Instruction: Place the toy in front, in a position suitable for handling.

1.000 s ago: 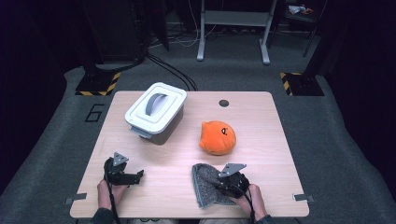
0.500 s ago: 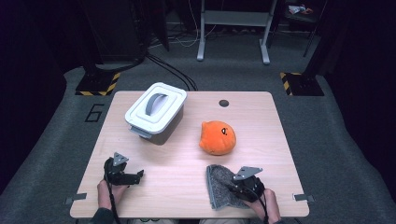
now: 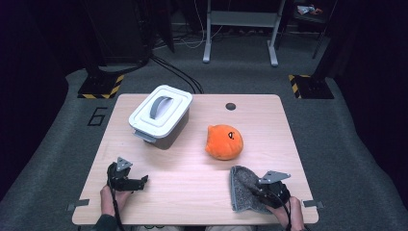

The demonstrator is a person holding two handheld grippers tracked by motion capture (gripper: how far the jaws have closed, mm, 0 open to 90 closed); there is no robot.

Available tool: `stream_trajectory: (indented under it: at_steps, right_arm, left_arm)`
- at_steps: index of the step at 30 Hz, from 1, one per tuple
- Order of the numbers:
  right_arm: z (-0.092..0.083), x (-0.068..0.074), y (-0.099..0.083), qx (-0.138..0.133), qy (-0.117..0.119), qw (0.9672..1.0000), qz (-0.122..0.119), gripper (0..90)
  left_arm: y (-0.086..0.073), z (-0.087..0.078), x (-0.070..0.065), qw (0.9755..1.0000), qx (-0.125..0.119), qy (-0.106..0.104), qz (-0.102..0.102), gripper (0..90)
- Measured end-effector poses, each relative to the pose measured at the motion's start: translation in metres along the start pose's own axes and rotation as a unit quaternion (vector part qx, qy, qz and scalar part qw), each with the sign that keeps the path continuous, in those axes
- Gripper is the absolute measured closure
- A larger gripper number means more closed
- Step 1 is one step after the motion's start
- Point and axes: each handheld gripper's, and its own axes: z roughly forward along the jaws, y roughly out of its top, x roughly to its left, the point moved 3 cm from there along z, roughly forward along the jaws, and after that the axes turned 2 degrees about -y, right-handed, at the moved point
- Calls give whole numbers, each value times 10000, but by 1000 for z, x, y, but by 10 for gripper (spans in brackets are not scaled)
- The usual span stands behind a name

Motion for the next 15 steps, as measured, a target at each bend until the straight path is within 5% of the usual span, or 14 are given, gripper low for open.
stream_trajectory:
  at_steps: [15]
  right_arm:
    - [-16,-55,-12,-110,-574,9962,647,758]
  left_arm:
    - [0,0,0,10000,2,1,1,2]
